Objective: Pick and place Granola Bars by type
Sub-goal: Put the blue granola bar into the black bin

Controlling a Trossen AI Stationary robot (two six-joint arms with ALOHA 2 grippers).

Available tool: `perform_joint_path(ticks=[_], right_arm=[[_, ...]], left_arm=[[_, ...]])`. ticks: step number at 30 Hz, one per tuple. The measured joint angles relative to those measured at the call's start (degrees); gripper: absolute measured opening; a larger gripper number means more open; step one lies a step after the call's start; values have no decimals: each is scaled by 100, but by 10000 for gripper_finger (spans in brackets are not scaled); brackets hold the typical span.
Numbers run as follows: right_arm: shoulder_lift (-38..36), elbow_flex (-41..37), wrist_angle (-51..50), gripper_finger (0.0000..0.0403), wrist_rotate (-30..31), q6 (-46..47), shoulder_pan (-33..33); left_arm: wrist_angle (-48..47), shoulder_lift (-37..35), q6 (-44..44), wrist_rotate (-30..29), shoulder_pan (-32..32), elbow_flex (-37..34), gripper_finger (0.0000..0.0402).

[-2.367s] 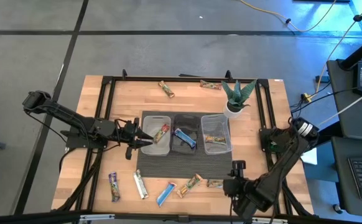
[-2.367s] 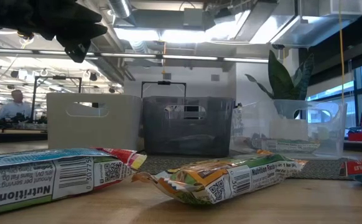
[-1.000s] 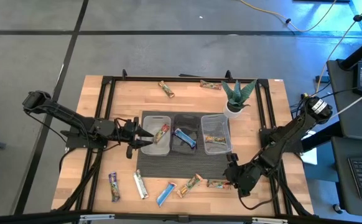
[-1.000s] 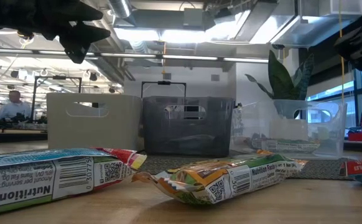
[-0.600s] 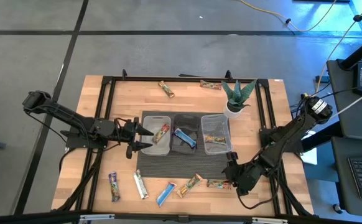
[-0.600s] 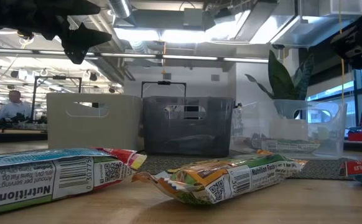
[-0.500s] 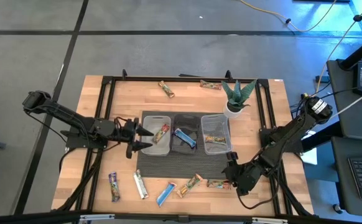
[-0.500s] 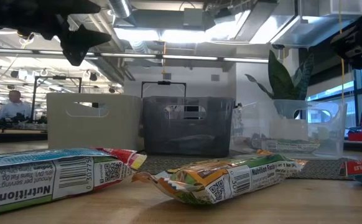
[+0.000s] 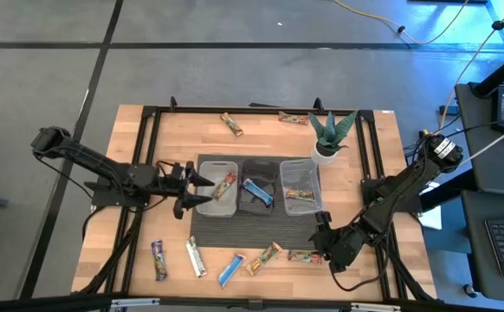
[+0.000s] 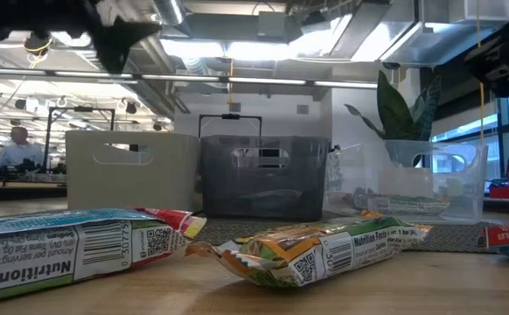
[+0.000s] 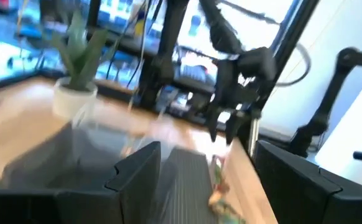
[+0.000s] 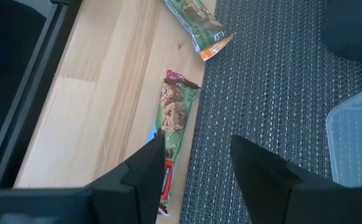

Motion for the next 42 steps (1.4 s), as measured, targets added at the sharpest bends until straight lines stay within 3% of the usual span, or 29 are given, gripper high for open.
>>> perform_joint_path(ticks=[5, 9, 12, 15, 19, 21, 25, 28, 33, 42], right_arm=[[0, 0, 6, 184, 5, -194, 0], [0, 0, 10, 184, 22, -99, 0], [0, 0, 77, 184, 94, -94, 0], [2, 2, 199, 184, 105, -112, 0], [2, 2, 244, 184, 105, -121, 0], [2, 2, 249, 184, 105, -121, 2], [2, 2, 250, 184, 105, -124, 1], [2, 2, 251, 184, 105, -123, 2], [2, 2, 249, 184, 105, -137, 2], [2, 2, 325, 184, 105, -145, 1]], left_arm=[[-382, 76, 874, -201, -141, 754, 251], [-2388, 475, 985, -573, -339, 1940, 251], [-4329, 991, 447, -990, -525, 2967, 251], [-6224, 1555, -733, -1202, -695, 3948, 251], [-8502, 2324, -2923, -1123, -962, 4818, 251], [-9487, 2652, -4060, -749, -1105, 5052, 251], [-11091, 3280, -6287, 778, -1449, 5149, 251], [-11455, 3714, -7422, 1457, -1879, 5149, 251], [-10912, 4259, -8456, 2061, -2505, 5149, 251], [-10154, 4731, -10586, 2147, -3354, 5149, 251]])
